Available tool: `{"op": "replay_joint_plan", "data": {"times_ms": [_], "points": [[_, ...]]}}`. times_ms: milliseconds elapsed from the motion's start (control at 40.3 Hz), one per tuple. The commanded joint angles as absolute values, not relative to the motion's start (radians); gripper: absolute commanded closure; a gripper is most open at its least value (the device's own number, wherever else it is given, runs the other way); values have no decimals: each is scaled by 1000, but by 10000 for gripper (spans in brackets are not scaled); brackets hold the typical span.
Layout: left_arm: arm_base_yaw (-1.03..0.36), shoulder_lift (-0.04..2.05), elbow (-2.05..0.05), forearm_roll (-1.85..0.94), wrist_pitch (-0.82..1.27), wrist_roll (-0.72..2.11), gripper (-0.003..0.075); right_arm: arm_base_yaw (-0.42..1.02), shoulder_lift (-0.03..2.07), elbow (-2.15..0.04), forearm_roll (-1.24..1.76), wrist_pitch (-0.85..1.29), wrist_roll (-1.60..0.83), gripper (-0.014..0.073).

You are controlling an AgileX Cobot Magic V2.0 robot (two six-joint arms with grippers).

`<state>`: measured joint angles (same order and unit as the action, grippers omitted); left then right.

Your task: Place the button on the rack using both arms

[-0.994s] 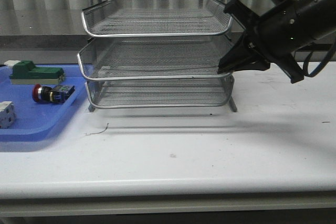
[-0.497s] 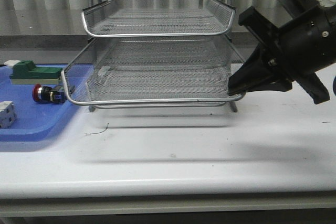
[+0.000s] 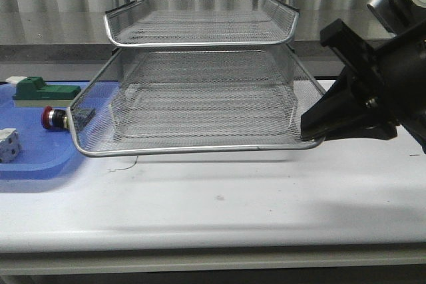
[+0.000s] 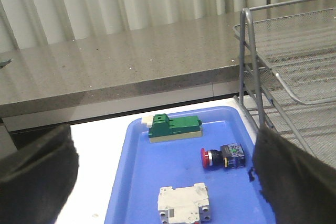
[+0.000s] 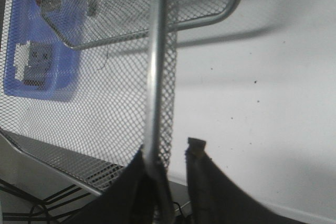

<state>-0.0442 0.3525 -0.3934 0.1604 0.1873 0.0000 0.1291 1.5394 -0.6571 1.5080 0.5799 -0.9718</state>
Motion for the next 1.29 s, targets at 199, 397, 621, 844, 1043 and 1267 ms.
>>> {"op": "replay_joint_plan", "data": {"times_ms": [199,397,621,844,1043,1267], "points": [[-43,366,-421,160,106,0,80,127,1461,-688,1506,664,-1016,-6],[-43,366,-421,160,106,0,80,127,1282,-727,1486,630,-990,-4],[-43,366,-421,160,106,0,80,127,1155,-855,1051,529,-705,125],[-43,366,-421,160,106,0,81,127,1139,-1004,455,629,-314,457],[-43,366,-421,160,106,0,80,127,1059,-997,207,627,-204,650],[-43,366,-421,160,106,0,80,130,888,-885,190,557,-191,654]]}}
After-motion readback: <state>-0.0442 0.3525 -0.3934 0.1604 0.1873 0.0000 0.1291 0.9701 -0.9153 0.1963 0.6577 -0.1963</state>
